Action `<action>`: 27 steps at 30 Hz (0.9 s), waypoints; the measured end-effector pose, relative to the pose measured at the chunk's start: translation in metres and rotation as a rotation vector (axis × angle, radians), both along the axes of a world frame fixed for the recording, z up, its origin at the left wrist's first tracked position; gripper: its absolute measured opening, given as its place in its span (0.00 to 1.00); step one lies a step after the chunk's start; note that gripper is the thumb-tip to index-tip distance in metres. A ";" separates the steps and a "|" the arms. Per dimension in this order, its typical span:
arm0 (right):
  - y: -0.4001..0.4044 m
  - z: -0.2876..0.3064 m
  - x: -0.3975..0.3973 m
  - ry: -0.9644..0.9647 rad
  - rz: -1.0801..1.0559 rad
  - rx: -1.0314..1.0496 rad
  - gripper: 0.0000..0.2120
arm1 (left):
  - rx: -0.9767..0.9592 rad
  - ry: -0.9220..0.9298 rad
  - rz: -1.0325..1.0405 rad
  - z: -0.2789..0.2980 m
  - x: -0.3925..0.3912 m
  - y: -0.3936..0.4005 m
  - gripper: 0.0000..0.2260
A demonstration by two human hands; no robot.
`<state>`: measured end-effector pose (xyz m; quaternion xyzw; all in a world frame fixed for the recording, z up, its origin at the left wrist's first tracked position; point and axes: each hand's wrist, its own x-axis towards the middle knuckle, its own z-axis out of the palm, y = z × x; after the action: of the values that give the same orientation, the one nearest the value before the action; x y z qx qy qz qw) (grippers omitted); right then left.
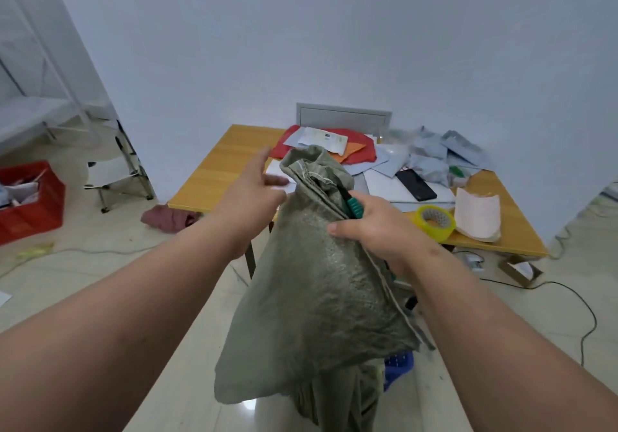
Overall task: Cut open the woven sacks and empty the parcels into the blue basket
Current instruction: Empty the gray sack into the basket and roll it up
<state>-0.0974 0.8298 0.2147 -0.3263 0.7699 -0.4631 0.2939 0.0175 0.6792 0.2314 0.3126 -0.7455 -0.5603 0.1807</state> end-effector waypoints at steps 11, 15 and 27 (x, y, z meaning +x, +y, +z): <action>0.008 0.054 0.007 0.314 0.387 0.295 0.20 | -0.964 -0.333 -0.461 0.031 0.004 -0.012 0.03; 0.001 0.057 0.017 0.821 0.317 0.539 0.09 | -0.609 -0.689 -0.630 0.047 0.015 -0.013 0.07; -0.015 0.049 0.033 0.210 0.182 0.281 0.19 | -0.113 -0.466 -0.353 0.043 0.046 -0.049 0.06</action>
<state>-0.0645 0.8146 0.2638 -0.3966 0.8207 -0.2862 0.2954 0.0633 0.6299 0.2747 0.2878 -0.8398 -0.4537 -0.0785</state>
